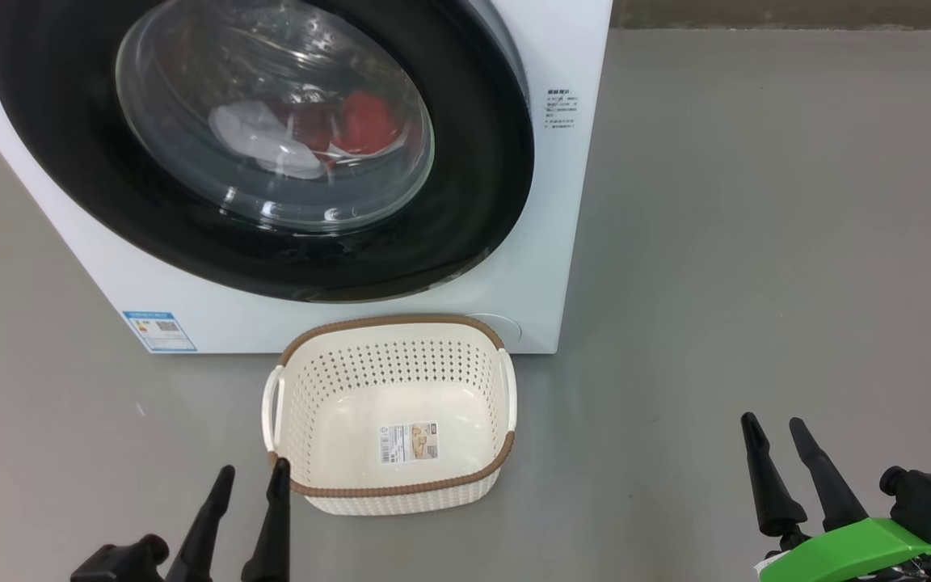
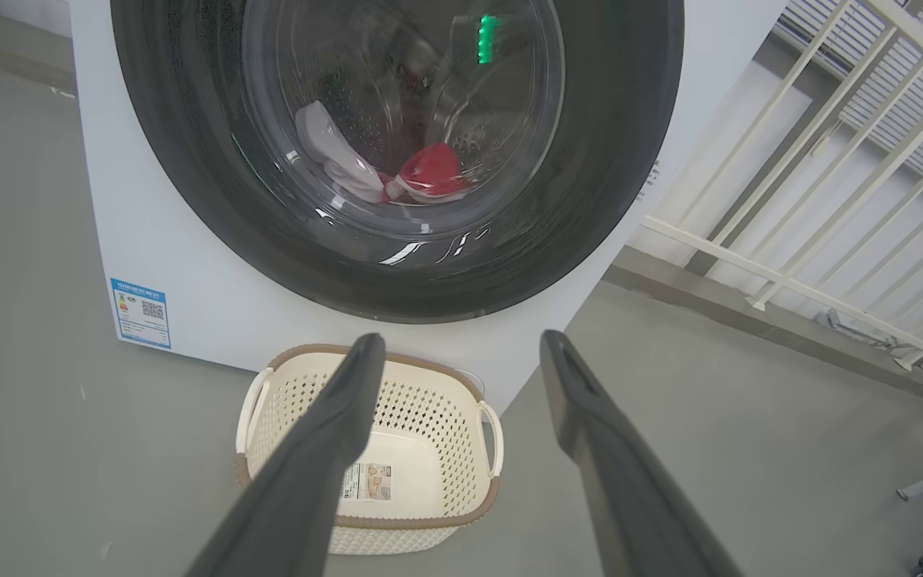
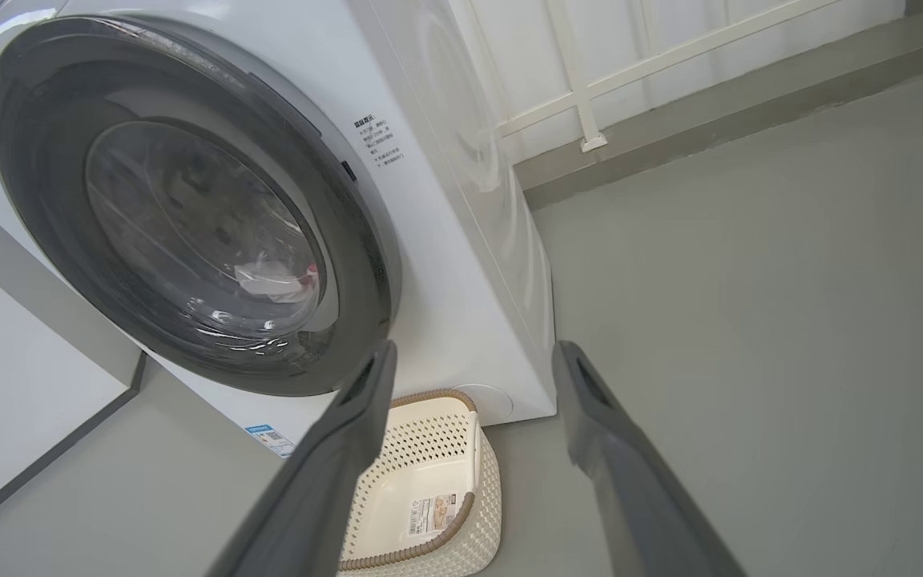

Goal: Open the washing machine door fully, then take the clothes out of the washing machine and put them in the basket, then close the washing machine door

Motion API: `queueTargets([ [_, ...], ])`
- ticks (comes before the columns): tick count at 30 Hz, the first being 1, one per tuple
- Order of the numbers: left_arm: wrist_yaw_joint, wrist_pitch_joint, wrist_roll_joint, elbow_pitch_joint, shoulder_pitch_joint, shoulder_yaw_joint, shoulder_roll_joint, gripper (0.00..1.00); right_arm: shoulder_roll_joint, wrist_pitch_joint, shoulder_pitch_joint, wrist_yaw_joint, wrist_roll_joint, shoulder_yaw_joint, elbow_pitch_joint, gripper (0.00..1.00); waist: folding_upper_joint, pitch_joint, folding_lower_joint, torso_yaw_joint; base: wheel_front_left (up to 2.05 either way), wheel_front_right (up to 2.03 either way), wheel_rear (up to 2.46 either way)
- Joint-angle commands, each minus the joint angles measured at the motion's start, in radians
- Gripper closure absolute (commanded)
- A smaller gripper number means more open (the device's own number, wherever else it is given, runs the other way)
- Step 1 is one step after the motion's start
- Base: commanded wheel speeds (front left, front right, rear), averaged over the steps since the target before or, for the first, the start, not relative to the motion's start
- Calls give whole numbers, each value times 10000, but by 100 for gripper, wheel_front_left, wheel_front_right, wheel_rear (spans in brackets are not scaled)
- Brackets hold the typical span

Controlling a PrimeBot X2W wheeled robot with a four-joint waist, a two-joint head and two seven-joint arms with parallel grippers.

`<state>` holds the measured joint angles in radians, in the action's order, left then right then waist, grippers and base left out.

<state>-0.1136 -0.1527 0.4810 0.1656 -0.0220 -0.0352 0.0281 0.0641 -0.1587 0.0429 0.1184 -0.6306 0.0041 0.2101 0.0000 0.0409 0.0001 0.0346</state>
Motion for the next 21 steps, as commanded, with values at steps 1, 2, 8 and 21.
queueTargets([
  [1, 44, -187, -416, -347, 86, 185, 139, 0, 182, -161, -32, 90, 377, 166, -321, 0, 0, 15, -1, 1, 0, 0, 0],
  [2, 45, -217, -522, -360, 86, 179, 142, 0, 183, -190, -26, 91, 473, 152, -335, 0, 0, 28, -1, 1, 0, 0, 0],
  [8, 47, -401, -1150, -428, 100, 137, 158, 0, 172, -367, 21, 98, 1027, 92, -406, 0, 0, 97, -1, 17, 0, 0, 0],
  [21, 53, -767, -2201, -416, 65, 217, 192, 0, 98, -719, 154, 111, 2080, -67, -529, 0, 0, 164, -1, 29, 0, 0, 0],
])
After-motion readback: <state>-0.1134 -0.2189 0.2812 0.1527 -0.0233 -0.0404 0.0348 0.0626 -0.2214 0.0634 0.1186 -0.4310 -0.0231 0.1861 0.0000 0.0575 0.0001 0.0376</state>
